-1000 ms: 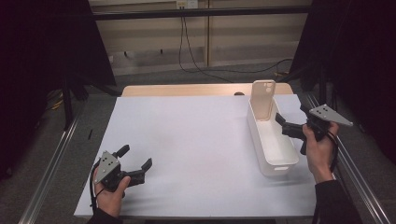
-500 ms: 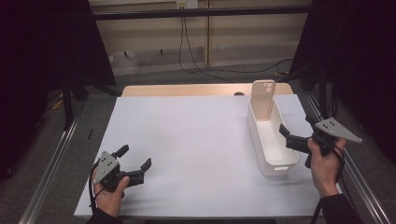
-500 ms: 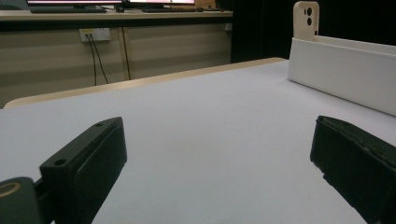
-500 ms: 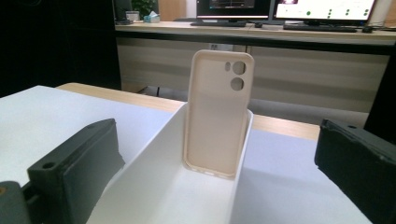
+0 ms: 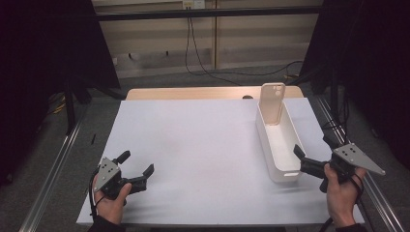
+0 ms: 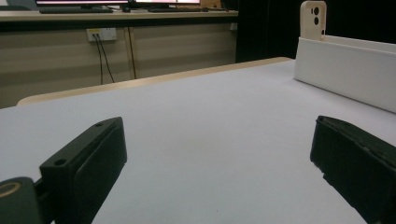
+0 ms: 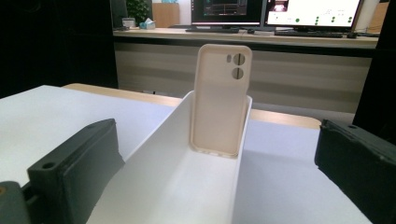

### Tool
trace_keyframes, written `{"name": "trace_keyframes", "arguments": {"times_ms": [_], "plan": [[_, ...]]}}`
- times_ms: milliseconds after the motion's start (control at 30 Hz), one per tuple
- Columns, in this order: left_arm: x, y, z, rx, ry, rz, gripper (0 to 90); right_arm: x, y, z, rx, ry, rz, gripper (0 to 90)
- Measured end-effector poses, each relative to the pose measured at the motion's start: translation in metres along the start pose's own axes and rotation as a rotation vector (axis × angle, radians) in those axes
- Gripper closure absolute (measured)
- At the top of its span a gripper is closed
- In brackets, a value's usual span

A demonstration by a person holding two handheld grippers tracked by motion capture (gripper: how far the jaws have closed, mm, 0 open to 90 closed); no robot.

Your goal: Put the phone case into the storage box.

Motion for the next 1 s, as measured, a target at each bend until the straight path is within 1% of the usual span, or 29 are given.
{"name": "trace_keyframes", "arguments": {"times_ms": [100, 133, 200, 333, 467, 533, 567, 667, 767, 833, 867, 900, 967, 1000], "plan": [[0.001, 0.000, 0.003, 0.001, -0.001, -0.003, 3.7, 0.006, -0.005, 0.004, -0.003, -0.007, 0.002, 0.0], [0.001, 0.000, 0.003, 0.001, -0.001, 0.003, 3.6, 0.008, -0.006, 0.006, -0.002, -0.004, -0.001, 0.0], [0.002, 0.000, 0.005, 0.000, -0.002, 0.001, 3.7, 0.013, -0.007, 0.012, 0.005, -0.003, 0.003, 0.0], [0.002, -0.001, 0.008, -0.005, -0.002, 0.005, 3.6, 0.022, -0.008, 0.022, 0.009, 0.000, -0.012, 0.0], [0.003, 0.000, 0.010, -0.007, 0.000, 0.005, 3.6, 0.029, -0.007, 0.032, 0.012, 0.005, -0.004, 0.0], [0.003, 0.000, 0.011, -0.008, 0.000, 0.005, 3.6, 0.031, -0.007, 0.036, 0.016, 0.018, -0.002, 0.0], [0.003, 0.000, 0.011, -0.008, -0.002, -0.004, 3.6, 0.032, -0.008, 0.037, 0.021, 0.025, 0.002, 0.0], [0.004, 0.003, 0.012, -0.004, -0.009, -0.006, 3.6, 0.037, -0.012, 0.041, 0.025, 0.020, 0.007, 0.0], [0.005, 0.001, 0.013, -0.022, -0.015, -0.015, 3.6, 0.040, -0.015, 0.045, 0.032, 0.021, 0.009, 0.0], [0.006, 0.001, 0.014, -0.025, -0.015, -0.007, 3.6, 0.043, -0.016, 0.049, 0.037, 0.011, 0.024, 0.0], [0.007, 0.000, 0.016, -0.025, -0.018, -0.012, 3.6, 0.046, -0.017, 0.050, 0.035, 0.003, 0.028, 0.0], [0.007, 0.000, 0.017, -0.024, -0.016, -0.005, 3.6, 0.048, -0.017, 0.051, 0.034, -0.002, 0.028, 0.0], [0.007, -0.002, 0.018, -0.031, -0.016, -0.005, 3.5, 0.049, -0.016, 0.053, 0.039, -0.002, 0.030, 0.0], [0.007, -0.002, 0.019, -0.033, -0.012, 0.003, 3.6, 0.050, -0.015, 0.055, 0.048, -0.002, 0.031, 0.0]]}}
Point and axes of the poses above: each handheld gripper's, and its own axes: z roughly backward along the jaws, x roughly out of its underside, y roughly to its right, the point moved 9 cm from there along -z, roughly forward along the jaws, and after that the axes turned 7 degrees about -x, right-handed, at the moved point
